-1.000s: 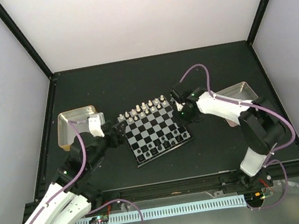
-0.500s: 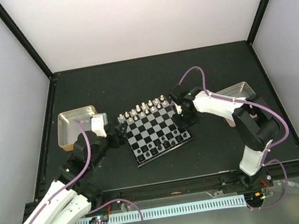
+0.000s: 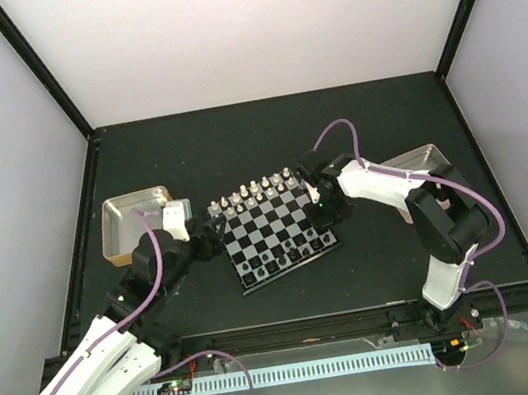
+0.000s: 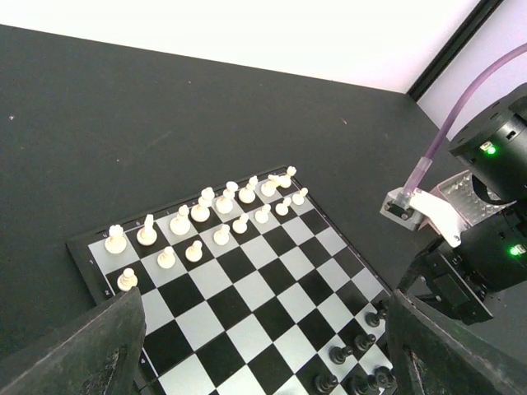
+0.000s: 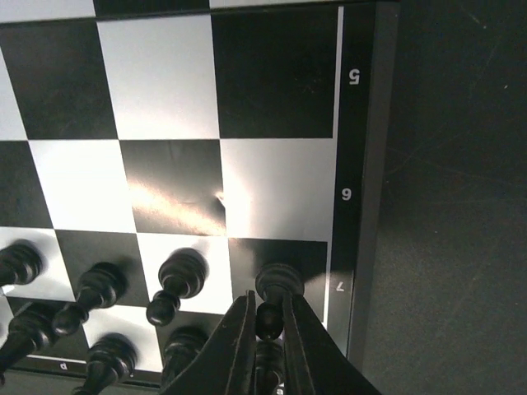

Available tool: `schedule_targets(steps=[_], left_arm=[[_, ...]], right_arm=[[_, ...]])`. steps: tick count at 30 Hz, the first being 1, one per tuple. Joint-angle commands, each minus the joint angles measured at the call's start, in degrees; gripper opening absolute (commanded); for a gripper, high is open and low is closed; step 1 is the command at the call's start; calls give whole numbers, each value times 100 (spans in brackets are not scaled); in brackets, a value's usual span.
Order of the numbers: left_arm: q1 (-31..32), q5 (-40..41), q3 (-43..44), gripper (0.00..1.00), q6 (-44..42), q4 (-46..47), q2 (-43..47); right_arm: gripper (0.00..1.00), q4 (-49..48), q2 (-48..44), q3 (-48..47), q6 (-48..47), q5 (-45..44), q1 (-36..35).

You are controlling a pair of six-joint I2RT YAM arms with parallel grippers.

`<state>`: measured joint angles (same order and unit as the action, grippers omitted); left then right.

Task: Set up the chess pieces on the board
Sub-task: Place the chess piece on the chessboard.

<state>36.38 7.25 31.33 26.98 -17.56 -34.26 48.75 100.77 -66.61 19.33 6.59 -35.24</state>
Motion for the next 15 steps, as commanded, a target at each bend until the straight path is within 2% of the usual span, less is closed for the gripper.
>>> schedule_targets(steps=[1,7,10,15], left_arm=[[-30,-92,66,82,-76,-7,-28],[-27,-117,124,82,-78,-65,-58],[-28,-118,178,83,-48,-116,-87],[-34,-105,429,98,73,-423,-189]], right_arm=[[10,-27,120,-148,-72,47,-42],[18,-57,113,-197,-70,30,-53],[28,-80,-30,-190,-19,-83,-68],[44,-240,-560,-182,206,-327,-64]])
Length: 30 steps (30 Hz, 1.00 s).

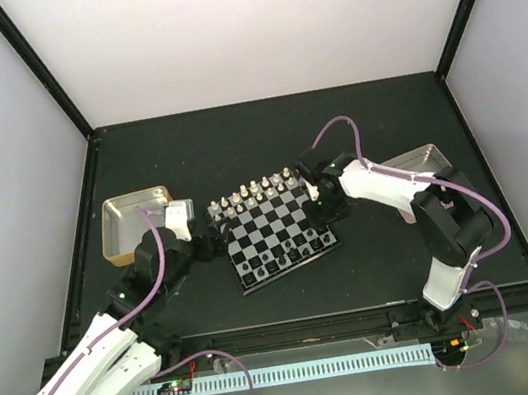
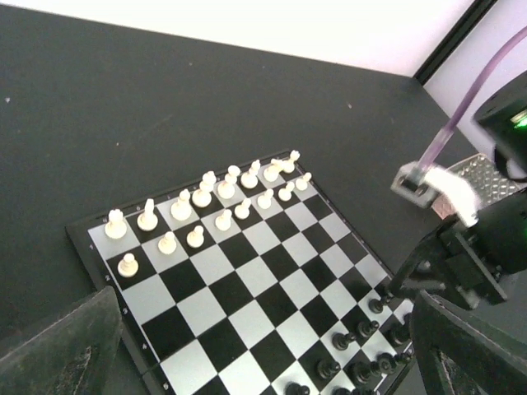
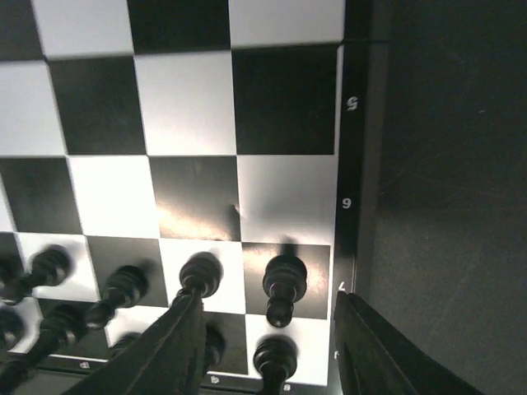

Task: Set up the chess pieces on the board
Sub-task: Place the chess piece on the chessboard, then reset both arms

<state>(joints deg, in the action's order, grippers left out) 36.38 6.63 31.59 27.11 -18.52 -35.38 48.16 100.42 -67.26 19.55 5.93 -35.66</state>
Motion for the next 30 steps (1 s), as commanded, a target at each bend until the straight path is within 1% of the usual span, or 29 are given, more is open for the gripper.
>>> schedule_targets(steps=[1,6,8,11,13,16,18,20,22,23,24,27,30], left_arm=[[-28,-35,487,99,107,-438,-106],[-31,-1,882,99,241,-1045,-169],[-34,1,961,99,213,-1199,-84],[-30,46,1086,99,102,-1369,106],[-28,-7,1236,99,-74,-1523,247],[-22,82,1634,99,-109,-1916,428],[-17,196,1869,99,-110,-2154,504],[-25,408,2000,99,-96,-2352,578],[-20,583,2093,99,-27,-2595,675],[-22,609,2127,99,-25,-2731,729],[-19,699,2139,99,27,-2849,803],[-20,1032,2179,99,69,-3087,1084],[-24,1260,2149,99,56,-3142,1418]], right_arm=[[47,-271,-662,-101,221,-328,-21],[59,-775,-1638,305,547,-883,-8],[62,-1068,-2151,609,706,-1238,-7],[62,-1520,-3109,1082,795,-1730,5],[64,-1624,-3815,1335,804,-2192,8],[76,-1547,-4899,1654,929,-2903,7],[83,-1456,-5498,1829,903,-3134,10],[86,-1283,-5908,1869,670,-3021,13],[93,-895,-6235,1805,705,-3010,12],[97,-693,-6349,1789,747,-3073,7],[100,-457,-6479,1750,838,-3191,11],[100,84,-6897,1735,964,-3532,13],[100,229,-7372,1746,1074,-3713,9]])
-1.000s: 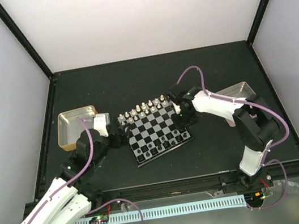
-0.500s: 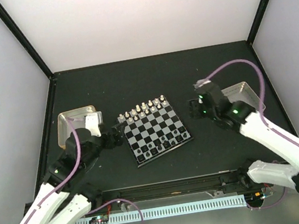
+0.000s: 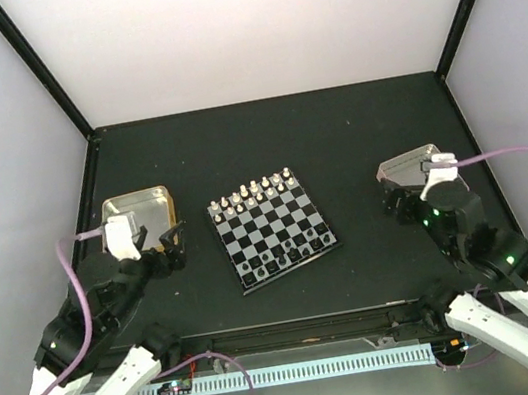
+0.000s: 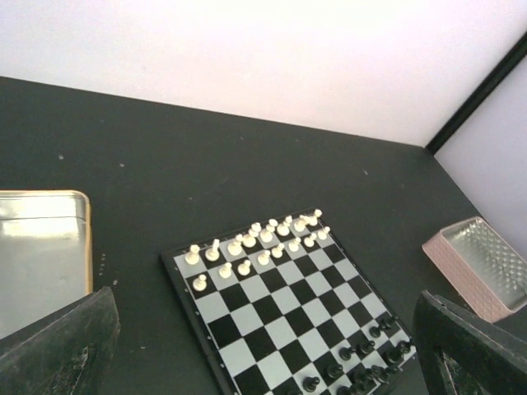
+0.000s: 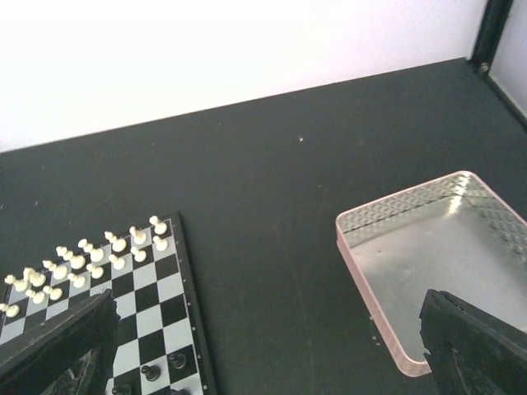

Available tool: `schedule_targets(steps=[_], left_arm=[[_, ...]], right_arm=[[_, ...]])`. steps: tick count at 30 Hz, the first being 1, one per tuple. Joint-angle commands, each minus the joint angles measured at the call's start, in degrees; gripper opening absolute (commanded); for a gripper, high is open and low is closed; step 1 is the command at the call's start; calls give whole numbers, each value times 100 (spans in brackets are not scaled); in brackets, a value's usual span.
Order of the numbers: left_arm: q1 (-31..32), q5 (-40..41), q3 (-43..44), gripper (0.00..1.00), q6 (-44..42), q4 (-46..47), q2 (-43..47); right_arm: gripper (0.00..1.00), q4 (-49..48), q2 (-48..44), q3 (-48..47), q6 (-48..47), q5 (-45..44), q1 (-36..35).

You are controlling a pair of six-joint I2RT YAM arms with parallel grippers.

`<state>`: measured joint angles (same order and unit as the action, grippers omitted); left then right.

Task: Set up the chess pieces on the board
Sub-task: Reset both arms

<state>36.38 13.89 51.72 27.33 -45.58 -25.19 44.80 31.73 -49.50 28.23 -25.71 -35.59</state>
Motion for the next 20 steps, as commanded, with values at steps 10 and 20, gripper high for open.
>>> schedule_targets(steps=[10,20], left_arm=[[-20,572,167,99,-243,-624,1240],[-18,474,246,99,-430,-535,1272]], right_arm=[[100,810,-1233,-358,465,-302,7],[100,691,-1240,-478,479,-212,4]])
